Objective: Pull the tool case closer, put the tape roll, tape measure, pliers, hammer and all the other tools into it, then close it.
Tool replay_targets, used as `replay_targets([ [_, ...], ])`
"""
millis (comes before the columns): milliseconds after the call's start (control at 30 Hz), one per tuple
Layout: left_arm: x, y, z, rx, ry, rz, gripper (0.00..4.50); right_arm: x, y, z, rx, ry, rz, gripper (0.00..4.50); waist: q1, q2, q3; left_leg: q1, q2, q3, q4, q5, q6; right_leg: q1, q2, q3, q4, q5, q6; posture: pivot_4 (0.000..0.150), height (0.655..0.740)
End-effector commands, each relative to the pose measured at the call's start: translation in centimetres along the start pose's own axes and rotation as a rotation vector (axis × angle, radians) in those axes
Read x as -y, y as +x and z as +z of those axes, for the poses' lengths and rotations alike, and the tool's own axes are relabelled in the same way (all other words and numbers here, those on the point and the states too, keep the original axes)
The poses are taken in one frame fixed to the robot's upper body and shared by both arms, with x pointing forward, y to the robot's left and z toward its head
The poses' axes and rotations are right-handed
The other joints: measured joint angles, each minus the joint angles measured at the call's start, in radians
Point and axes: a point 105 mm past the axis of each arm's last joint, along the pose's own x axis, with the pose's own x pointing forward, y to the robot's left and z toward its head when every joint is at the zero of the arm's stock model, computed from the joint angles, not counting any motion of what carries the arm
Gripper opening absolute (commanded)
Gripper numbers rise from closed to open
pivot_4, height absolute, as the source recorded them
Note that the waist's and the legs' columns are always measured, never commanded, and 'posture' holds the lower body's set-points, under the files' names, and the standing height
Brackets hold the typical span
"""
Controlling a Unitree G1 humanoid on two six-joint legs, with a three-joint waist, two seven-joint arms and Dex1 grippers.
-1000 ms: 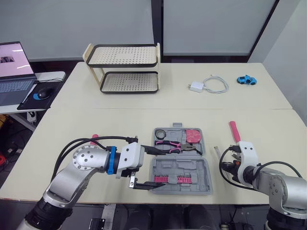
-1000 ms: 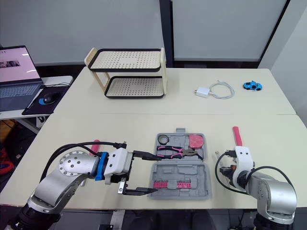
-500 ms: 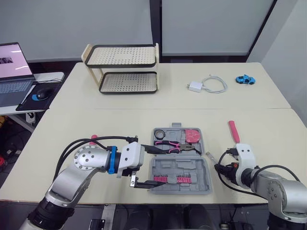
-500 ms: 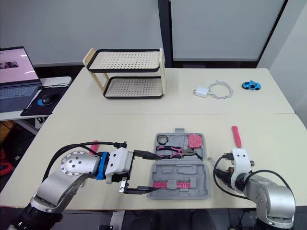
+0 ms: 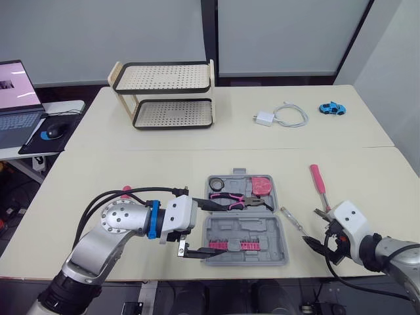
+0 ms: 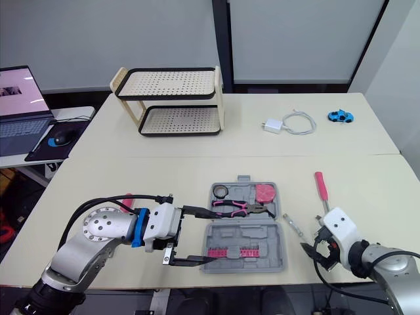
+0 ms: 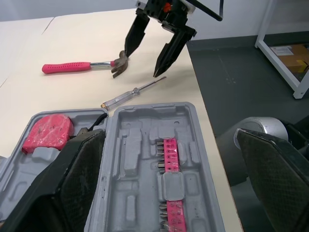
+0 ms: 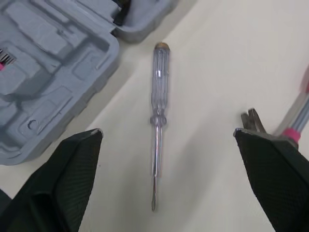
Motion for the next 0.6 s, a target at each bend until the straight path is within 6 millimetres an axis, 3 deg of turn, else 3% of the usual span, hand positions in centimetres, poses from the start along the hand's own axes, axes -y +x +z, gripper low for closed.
replay_targets([
  [33,-0.1,0.1,0.9,0.033,0.015,-0.006,4.5,0.3,0.9,0.3,0.036,-0.05,0.024,4.47,0.0,0.0,0.0,0.0,0.0,0.0,0.0,0.0,0.0,0.0,0.0,0.0,0.0,0.0,0.0,0.15,0.74],
  [300,0.0,0.0,1.3,0.045,0.003,-0.011,4.5,1.4,3.2,-1.2,0.027,-0.082,0.005,4.47,0.001,0.0,0.0,0.0,0.0,0.0,0.0,0.0,0.0,0.0,-0.001,0.0,0.0,0.0,0.0,0.15,0.74],
  [567,0.3,-0.1,2.1,0.084,-0.011,-0.04,4.5,0.7,4.3,-1.7,0.037,-0.011,0.024,4.47,0.001,0.0,0.0,0.0,0.001,0.0,0.0,0.0,0.0,0.0,-0.001,0.001,0.0,0.0,0.0,0.15,0.74],
  [600,0.3,-0.1,2.1,0.087,-0.01,-0.041,4.5,0.7,4.4,-1.9,0.033,-0.008,0.025,4.31,0.001,0.0,0.0,0.0,0.001,0.0,0.0,0.0,0.0,0.0,-0.001,0.001,0.0,0.0,0.0,0.15,0.74],
])
